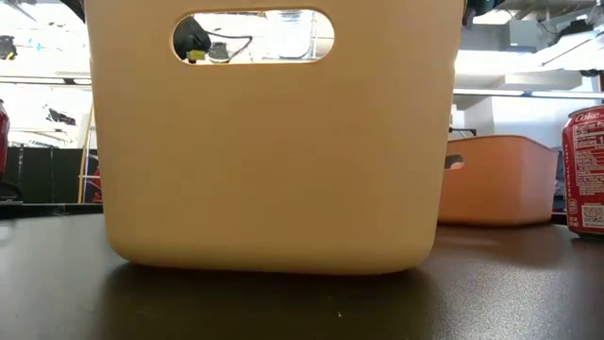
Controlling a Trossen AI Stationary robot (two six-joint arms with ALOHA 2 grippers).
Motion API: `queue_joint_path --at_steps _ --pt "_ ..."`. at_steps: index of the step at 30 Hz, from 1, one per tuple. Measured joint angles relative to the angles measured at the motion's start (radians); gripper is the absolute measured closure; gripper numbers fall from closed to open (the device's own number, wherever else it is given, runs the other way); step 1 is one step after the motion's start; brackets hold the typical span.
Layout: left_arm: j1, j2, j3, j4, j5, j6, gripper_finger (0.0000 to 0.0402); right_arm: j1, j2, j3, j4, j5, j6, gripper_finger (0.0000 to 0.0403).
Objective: Sort soda cans
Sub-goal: Adjust the blue bin
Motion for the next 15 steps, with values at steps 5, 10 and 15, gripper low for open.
queue_joint_path --at_steps 5,10,15 --pt "0.0 0.085 0.0 0.032 -0.005 0.032 0.0243 -0.009 0.008 0.0 0.001 0.0 0.0 0.0122" --pt "-0.011 0.079 0.001 0.012 -0.011 0.093 0.0294 -0.008 0.009 0.0 -0.011 -0.002 -0.001 0.0122" --pt "-0.038 0.018 0.001 -0.06 -0.011 0.14 0.038 -0.003 0.009 0.0 -0.065 -0.002 0.0 0.0122"
